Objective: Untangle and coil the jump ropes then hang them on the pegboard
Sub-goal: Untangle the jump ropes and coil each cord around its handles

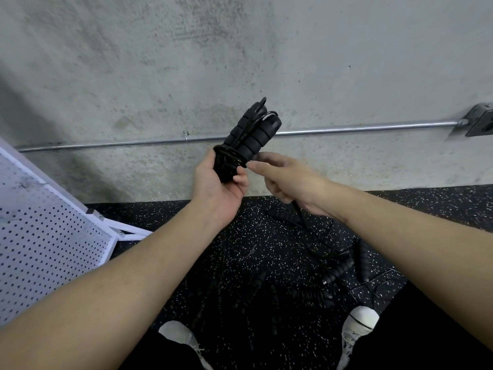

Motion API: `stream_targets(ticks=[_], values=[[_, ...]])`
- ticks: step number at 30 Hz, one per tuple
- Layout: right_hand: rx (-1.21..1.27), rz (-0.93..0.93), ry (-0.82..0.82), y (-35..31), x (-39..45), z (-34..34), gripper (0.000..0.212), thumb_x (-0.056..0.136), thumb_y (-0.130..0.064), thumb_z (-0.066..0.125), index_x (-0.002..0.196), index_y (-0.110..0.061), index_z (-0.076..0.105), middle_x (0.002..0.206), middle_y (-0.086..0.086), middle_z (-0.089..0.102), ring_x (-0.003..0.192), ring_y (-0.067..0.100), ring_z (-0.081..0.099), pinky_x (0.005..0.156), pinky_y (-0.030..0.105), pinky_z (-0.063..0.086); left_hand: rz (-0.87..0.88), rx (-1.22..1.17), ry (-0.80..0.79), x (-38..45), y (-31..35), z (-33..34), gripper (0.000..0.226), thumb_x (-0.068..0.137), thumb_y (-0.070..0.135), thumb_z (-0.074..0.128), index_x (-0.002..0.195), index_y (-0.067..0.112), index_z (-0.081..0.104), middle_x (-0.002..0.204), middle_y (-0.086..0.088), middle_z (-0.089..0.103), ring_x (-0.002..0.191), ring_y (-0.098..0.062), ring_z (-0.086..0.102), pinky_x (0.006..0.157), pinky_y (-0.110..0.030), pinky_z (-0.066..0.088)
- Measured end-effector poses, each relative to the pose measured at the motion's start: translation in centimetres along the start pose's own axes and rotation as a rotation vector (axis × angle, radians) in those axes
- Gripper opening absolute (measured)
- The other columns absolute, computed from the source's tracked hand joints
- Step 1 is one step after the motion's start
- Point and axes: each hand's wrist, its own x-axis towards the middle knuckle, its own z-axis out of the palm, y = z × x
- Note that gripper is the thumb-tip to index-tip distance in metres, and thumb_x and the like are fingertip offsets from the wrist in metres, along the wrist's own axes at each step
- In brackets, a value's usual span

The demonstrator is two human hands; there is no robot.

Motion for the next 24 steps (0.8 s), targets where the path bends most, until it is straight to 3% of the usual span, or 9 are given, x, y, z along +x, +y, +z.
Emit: stream_targets(ticks=[6,9,13,16,19,21,24], values=[[-0.042,-0.007,0.06,0.4,0.2,-0.5,0.02,0.091,-0.039,0.073,0.108,-0.028,0.076,0.05,-0.007,0.04,0.046,0.009,0.028,0.04,0.022,0.022,-0.029,0.239,-0.052,-0.1,0.2,-0.1,0.047,0.092,0.061,0.062,0.099,0.014,0.066,0.068,0.002,0.058,0.045,-0.002,0.042,0.035,-0.011,0.034],[-0.072,-0.012,0.046,0.6,0.0,-0.5,0.012,0.091,-0.037,0.073,0.099,-0.029,0.077,0.049,-0.005,0.038,0.045,0.01,0.026,0.041,0.023,0.02,-0.022,0.389,-0.083,-0.1,0.7,-0.4,0.039,0.088,0.057,0.069,0.094,0.019,0.071,0.067,0.002,0.059,0.045,-0.003,0.048,0.038,-0.012,0.043],[-0.181,-0.044,0.016,0.6,-0.1,-1.1,0.023,0.094,-0.044,0.067,0.092,-0.022,0.073,0.051,-0.005,0.041,0.045,0.009,0.032,0.041,0.019,0.025,0.013,0.464,-0.059,-0.3,1.2,-0.1,0.037,0.094,0.054,0.064,0.089,0.017,0.071,0.068,0.001,0.064,0.05,-0.008,0.057,0.043,-0.019,0.051],[-0.19,-0.081,-0.066,0.7,-0.4,-1.4,0.035,0.097,-0.045,0.06,0.077,-0.017,0.066,0.052,-0.003,0.042,0.047,0.012,0.034,0.045,0.021,0.03,-0.002,0.389,-0.05,0.0,2.2,0.0,0.035,0.096,0.051,0.06,0.084,0.018,0.064,0.061,0.005,0.056,0.041,-0.005,0.047,0.037,-0.017,0.042],[-0.246,-0.068,-0.169,0.7,-0.3,-2.4,0.031,0.102,-0.039,0.053,0.085,-0.018,0.067,0.054,-0.007,0.043,0.049,0.01,0.036,0.049,0.023,0.034,-0.063,0.327,-0.088,0.4,3.7,-0.1,0.033,0.094,0.05,0.057,0.08,0.02,0.057,0.061,0.009,0.048,0.034,-0.003,0.033,0.031,-0.015,0.029],[-0.368,-0.058,-0.205,0.5,-0.4,-3.0,0.029,0.103,-0.04,0.051,0.092,-0.019,0.068,0.056,-0.011,0.045,0.05,0.008,0.037,0.05,0.02,0.035,-0.076,0.392,-0.12,0.4,4.0,-0.3,0.031,0.093,0.048,0.055,0.079,0.021,0.055,0.063,0.009,0.049,0.032,-0.004,0.028,0.029,-0.016,0.024],[-0.546,-0.028,-0.127,0.6,0.2,-4.1,0.038,0.095,-0.052,0.059,0.076,-0.02,0.063,0.054,-0.01,0.045,0.046,0.006,0.037,0.048,0.014,0.037,-0.075,0.579,-0.157,0.3,3.5,-0.4,0.031,0.094,0.044,0.053,0.071,0.023,0.052,0.06,0.007,0.047,0.033,-0.006,0.026,0.032,-0.017,0.023]])
